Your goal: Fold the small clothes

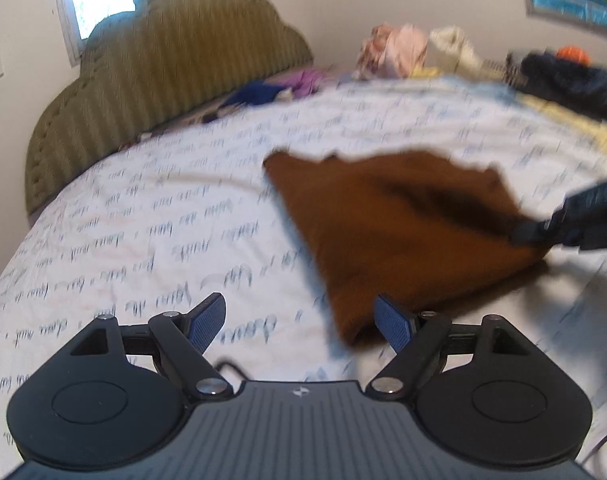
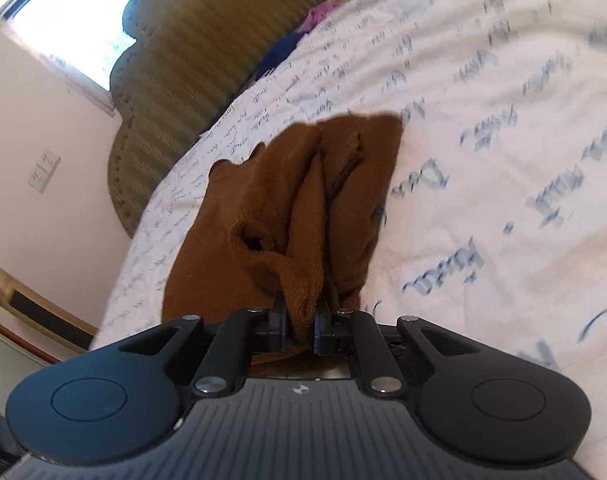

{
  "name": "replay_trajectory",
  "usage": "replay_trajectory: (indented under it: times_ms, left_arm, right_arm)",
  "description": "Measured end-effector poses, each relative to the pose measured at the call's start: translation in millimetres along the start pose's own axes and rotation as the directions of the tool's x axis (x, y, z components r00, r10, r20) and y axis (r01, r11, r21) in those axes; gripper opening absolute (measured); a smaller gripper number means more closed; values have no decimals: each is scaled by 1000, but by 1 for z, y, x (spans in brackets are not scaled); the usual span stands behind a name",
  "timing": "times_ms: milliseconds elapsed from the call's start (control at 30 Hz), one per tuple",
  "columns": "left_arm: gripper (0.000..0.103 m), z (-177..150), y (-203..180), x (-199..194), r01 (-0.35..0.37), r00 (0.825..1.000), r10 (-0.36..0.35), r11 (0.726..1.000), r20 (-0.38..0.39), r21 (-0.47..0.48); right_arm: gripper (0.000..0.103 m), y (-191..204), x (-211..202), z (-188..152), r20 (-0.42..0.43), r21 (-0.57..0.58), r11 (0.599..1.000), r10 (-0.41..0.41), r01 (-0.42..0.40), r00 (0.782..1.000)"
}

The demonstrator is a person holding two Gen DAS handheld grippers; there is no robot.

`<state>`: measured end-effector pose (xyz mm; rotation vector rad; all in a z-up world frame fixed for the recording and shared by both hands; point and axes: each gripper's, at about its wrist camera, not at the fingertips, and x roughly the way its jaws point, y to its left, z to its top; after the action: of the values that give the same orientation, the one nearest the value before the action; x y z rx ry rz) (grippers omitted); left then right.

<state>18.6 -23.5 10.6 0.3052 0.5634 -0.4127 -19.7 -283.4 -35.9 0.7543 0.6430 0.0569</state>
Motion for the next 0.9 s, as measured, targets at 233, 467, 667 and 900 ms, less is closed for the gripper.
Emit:
replay_trajectory:
  times_ms: [233, 467, 667, 900]
  left_arm:
    - [83, 26, -17, 34, -18, 999, 16, 999, -44, -43]
    - [83, 7, -23, 60, -44, 987, 34, 997, -158, -60]
    - [83, 8, -17, 60, -38, 985, 22, 995, -169, -94]
    - [83, 9, -19, 60, -40, 984, 23, 994, -174, -98]
  right_arm:
    - [26, 44, -27, 7, 203, -254, 959, -75, 126, 976]
    - [26, 37, 7, -12, 61, -262, 953, -139, 151, 988]
    - [26, 42, 4, -8, 66, -280, 947, -143, 156, 987]
    - [37, 38, 0, -9, 86, -233, 960, -135, 152, 987]
